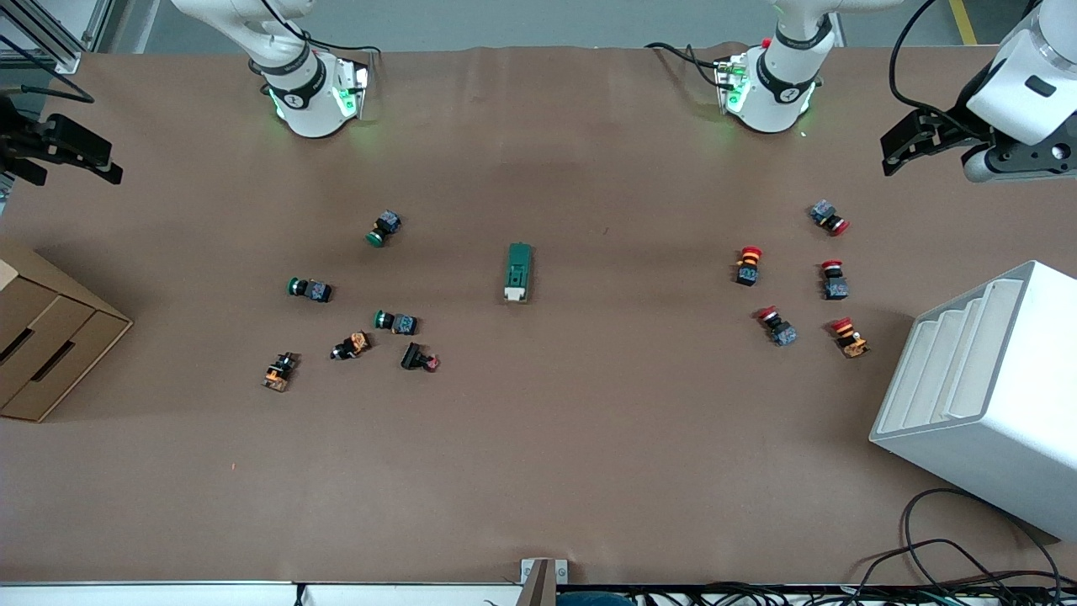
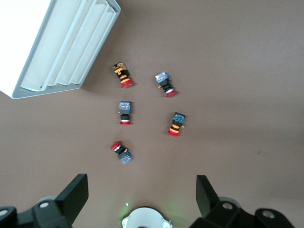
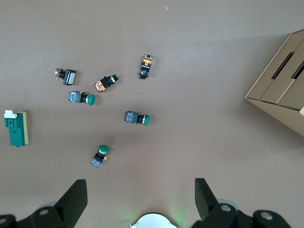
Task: Close load switch with both arms
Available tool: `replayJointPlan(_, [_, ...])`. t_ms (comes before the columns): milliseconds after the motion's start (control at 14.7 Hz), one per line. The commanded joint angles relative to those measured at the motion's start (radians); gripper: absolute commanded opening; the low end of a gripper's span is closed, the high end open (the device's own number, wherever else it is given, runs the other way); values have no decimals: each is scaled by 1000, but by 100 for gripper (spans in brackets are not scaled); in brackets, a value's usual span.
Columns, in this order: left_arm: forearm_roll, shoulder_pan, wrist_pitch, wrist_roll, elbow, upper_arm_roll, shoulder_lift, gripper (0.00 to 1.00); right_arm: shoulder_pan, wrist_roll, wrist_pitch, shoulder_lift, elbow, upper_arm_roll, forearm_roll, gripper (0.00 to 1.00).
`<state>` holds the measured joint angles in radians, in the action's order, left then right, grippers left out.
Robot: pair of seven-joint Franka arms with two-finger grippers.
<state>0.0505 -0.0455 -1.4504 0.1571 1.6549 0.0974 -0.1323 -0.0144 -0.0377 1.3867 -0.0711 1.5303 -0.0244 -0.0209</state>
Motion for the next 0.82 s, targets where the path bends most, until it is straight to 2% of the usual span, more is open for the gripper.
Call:
replayJointPlan(0, [22, -1, -13, -7, -13, 7, 6, 100, -13, -22, -5, -19, 10, 12, 16, 100])
replayJointPlan(341, [5, 6, -11, -21, -41, 2, 19, 100, -12, -27, -6, -18, 10, 14, 19, 100])
replayJointPlan(545, [-53, 6, -15, -8, -69, 2, 42, 100, -10, -25, -6, -19, 10, 14, 19, 100])
replayJointPlan(750, [-46, 6, -13, -16, -72, 2, 45, 100, -10, -25, -6, -19, 10, 14, 19, 100])
